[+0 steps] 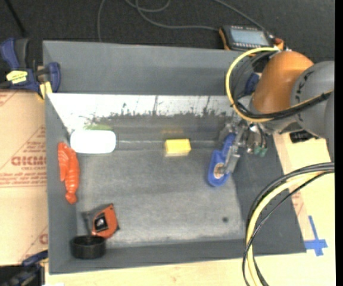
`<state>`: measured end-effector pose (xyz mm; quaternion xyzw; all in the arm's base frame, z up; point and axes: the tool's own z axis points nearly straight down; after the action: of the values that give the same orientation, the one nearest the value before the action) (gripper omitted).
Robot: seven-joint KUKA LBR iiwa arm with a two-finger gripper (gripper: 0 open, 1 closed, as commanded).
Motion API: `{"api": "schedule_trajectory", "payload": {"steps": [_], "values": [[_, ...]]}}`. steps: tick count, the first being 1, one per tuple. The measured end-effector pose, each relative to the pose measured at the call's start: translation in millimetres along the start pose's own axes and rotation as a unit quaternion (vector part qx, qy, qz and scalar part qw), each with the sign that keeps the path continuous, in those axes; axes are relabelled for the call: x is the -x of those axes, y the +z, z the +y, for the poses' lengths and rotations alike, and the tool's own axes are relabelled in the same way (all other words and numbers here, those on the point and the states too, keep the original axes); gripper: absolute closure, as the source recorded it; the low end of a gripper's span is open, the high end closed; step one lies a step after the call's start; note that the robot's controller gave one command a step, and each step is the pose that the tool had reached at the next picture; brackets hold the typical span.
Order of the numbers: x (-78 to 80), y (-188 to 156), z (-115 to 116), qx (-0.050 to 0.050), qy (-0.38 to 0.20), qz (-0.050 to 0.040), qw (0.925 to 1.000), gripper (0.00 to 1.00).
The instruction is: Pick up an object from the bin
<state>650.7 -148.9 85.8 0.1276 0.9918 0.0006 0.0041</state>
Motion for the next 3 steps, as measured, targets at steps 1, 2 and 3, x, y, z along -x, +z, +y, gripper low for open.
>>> {"api": "schedule_trajectory", "payload": {"steps": [1,2,3], "values": [[-2.7,4,0,0.001,0.003,0.0001,1.0,0.0],[-6.2,7,2,-0.001,-0.13,0.002,0.9915,0.0],[-17.7,10,-6,0.0,-0.095,0.0017,0.9954,0.0]]}}
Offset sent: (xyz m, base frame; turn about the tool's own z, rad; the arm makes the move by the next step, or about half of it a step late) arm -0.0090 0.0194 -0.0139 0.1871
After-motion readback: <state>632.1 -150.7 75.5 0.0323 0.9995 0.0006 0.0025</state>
